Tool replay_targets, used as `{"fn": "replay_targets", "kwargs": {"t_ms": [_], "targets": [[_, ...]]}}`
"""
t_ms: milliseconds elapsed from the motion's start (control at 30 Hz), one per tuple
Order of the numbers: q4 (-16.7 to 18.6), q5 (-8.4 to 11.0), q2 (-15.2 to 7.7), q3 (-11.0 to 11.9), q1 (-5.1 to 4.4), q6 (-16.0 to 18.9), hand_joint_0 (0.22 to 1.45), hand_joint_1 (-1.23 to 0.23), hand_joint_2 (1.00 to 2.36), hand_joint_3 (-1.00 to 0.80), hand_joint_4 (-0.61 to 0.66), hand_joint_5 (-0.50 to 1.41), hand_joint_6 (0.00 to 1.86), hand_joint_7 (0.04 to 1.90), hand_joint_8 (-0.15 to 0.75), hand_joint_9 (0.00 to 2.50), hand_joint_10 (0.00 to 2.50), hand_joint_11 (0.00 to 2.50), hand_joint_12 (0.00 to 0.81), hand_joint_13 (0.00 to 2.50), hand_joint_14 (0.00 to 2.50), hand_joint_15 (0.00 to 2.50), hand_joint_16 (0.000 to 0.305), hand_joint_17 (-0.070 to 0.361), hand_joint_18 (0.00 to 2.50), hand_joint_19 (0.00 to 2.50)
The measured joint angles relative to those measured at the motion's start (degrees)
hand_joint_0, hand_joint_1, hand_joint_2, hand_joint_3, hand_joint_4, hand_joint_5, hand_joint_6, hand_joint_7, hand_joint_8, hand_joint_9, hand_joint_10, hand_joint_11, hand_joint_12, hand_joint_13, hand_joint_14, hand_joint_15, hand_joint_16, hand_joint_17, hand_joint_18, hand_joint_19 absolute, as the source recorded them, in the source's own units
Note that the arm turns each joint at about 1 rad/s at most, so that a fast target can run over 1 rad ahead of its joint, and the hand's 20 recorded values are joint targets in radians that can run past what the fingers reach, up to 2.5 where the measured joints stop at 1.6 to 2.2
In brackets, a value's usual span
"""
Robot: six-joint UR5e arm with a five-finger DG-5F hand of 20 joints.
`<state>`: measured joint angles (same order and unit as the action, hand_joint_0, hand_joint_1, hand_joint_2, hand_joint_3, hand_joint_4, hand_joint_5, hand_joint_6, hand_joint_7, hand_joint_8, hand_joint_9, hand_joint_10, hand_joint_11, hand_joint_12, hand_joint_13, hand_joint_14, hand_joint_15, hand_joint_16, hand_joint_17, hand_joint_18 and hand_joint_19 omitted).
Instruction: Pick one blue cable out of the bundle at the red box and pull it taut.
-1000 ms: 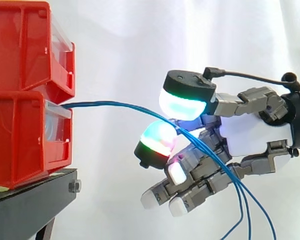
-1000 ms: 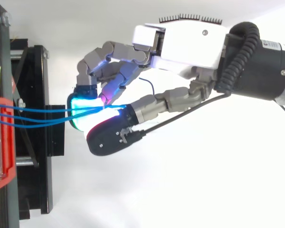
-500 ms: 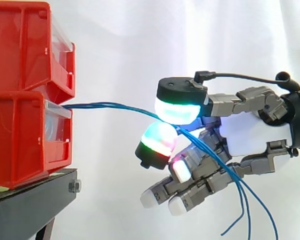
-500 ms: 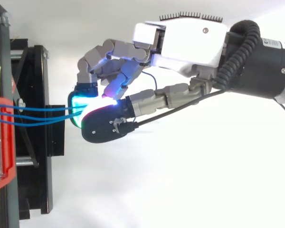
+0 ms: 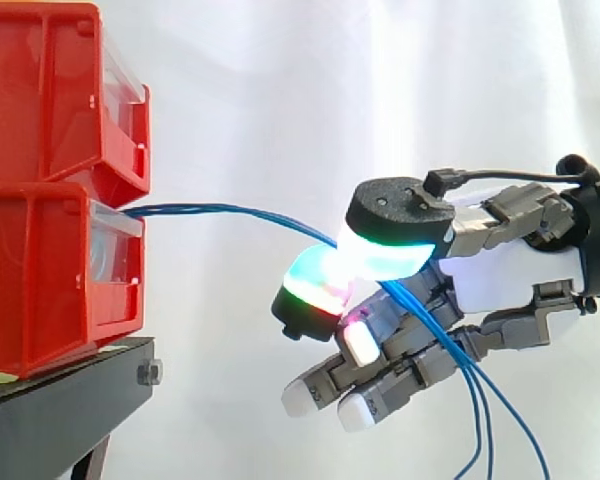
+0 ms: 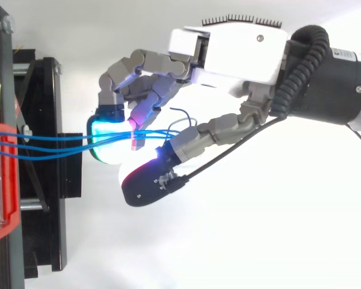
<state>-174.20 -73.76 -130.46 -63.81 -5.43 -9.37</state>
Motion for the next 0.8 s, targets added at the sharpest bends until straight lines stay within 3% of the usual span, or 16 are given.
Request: {"fn": "replay_targets", "kwargs": {"t_ms": [200, 300, 333, 400, 500, 800], "targets": [[0.0, -0.06, 0.0, 0.1, 0.03, 0.2, 0.46, -0.58, 1.00, -0.50, 0.05, -0.12, 0.84, 0.96, 0.283, 1.04, 0.01, 0.61, 0.361, 0.43, 0.01, 0.18, 0.055, 0.125, 0.51, 0.31], [0.0, -0.04, 0.0, 0.1, 0.05, 0.2, 0.53, -0.49, 1.00, -0.49, 0.03, -0.12, 0.83, 1.01, 0.260, 1.04, 0.01, 0.62, 0.331, 0.41, 0.01, 0.18, 0.050, 0.112, 0.46, 0.33], [0.0, -0.04, 0.0, 0.1, 0.05, 0.2, 0.58, -0.48, 1.01, -0.36, 0.01, -0.12, 0.83, 1.05, 0.256, 1.03, 0.01, 0.62, 0.322, 0.40, 0.01, 0.18, 0.048, 0.107, 0.44, 0.35], [0.0, -0.02, 0.0, 0.1, 0.04, 0.2, 0.59, -0.49, 1.01, -0.21, 0.06, -0.12, 0.84, 1.01, 0.305, 1.06, 0.01, 0.60, 0.373, 0.42, 0.01, 0.16, 0.058, 0.130, 0.48, 0.32], [0.0, 0.00, 0.0, 0.1, 0.05, 0.2, 0.58, -0.55, 1.00, -0.14, 0.08, -0.12, 0.85, 0.98, 0.329, 1.06, 0.01, 0.61, 0.395, 0.42, 0.01, 0.16, 0.062, 0.139, 0.50, 0.30], [0.0, -0.01, 0.0, 0.1, 0.05, 0.2, 0.60, -0.77, 1.01, -0.11, 0.08, -0.16, 0.88, 0.99, 0.324, 0.96, 0.01, 0.67, 0.369, 0.42, 0.01, 0.18, 0.055, 0.124, 0.47, 0.29]]}}
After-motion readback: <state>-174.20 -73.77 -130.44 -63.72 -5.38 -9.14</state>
